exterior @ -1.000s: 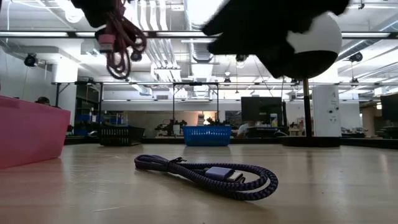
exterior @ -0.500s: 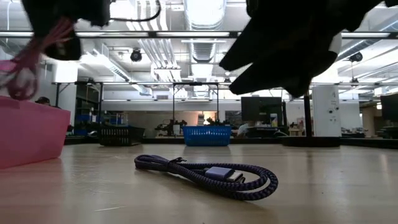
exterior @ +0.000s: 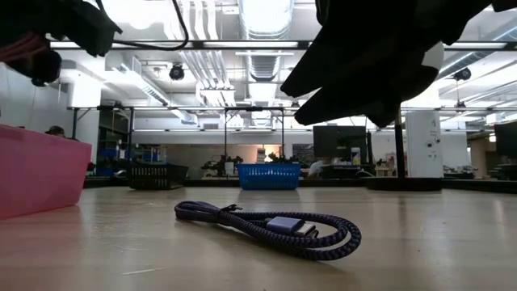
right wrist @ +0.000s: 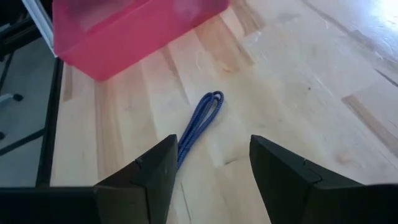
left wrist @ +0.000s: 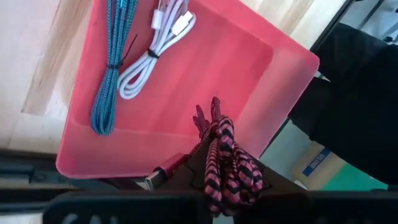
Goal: Pick and place items into bin
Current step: Put the pink tied charger cable into the red bin, then put the blue tied charger cable into the red bin
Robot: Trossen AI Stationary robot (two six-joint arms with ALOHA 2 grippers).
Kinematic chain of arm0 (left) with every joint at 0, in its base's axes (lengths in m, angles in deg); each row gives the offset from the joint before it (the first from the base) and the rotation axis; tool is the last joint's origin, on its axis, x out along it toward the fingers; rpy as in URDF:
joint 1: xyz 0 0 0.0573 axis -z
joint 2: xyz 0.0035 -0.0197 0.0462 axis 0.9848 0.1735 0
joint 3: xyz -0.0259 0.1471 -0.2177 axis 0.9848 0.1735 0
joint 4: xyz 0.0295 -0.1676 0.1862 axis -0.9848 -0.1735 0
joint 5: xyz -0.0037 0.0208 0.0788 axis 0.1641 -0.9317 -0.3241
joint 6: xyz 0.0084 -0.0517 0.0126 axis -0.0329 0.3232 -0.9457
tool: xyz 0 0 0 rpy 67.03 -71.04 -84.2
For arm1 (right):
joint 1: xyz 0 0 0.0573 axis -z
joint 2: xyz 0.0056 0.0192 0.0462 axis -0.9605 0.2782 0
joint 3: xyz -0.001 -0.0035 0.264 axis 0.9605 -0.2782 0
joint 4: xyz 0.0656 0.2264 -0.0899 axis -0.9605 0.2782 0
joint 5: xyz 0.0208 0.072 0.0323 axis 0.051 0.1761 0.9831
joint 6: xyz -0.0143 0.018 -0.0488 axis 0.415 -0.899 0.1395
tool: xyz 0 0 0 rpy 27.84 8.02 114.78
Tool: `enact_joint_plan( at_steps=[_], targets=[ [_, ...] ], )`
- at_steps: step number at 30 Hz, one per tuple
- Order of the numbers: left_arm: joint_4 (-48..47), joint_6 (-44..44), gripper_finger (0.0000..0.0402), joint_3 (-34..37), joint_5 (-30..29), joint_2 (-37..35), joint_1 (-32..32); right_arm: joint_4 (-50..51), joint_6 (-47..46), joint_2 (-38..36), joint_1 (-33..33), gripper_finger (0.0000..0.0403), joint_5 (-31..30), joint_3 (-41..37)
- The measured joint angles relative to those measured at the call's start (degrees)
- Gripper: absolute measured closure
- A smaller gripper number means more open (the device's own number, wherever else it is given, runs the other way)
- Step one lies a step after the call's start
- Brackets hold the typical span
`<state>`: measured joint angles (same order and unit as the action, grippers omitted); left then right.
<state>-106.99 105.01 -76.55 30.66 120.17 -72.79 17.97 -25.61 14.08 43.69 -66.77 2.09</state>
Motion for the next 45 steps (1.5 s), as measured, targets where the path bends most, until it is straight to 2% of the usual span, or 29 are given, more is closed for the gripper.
enact_joint_plan(
  at_steps=[6, 16, 21, 32, 45],
  targets=[
    [0.25, -0.77, 0.0358, 0.02, -0.07, 0.14, 0.00, 0.05, 0.00, -0.02, -0.08, 0.0216, 0.00, 0.00],
    [0.79, -3.79, 0.0244, 0.02, -0.11, 0.14, 0.00, -0.43, 0.00, -0.02, -0.06, 0.0216, 0.27, 0.08],
    [2.80, -3.92, 0.0211, 0.02, -0.10, -0.28, 0.00, -0.69, 2.68, 0.32, 0.07, 0.0216, 9.89, 2.78],
    [6.92, -3.37, 0.0202, -0.07, -0.14, -0.67, 0.00, -0.06, -0.31, 7.09, -0.28, 0.0216, 16.20, 5.14],
    [7.80, -3.33, 0.0202, -0.07, -0.16, -0.65, 0.00, -0.52, -0.99, 14.86, -0.31, 0.0216, 17.50, 8.85]
  ],
)
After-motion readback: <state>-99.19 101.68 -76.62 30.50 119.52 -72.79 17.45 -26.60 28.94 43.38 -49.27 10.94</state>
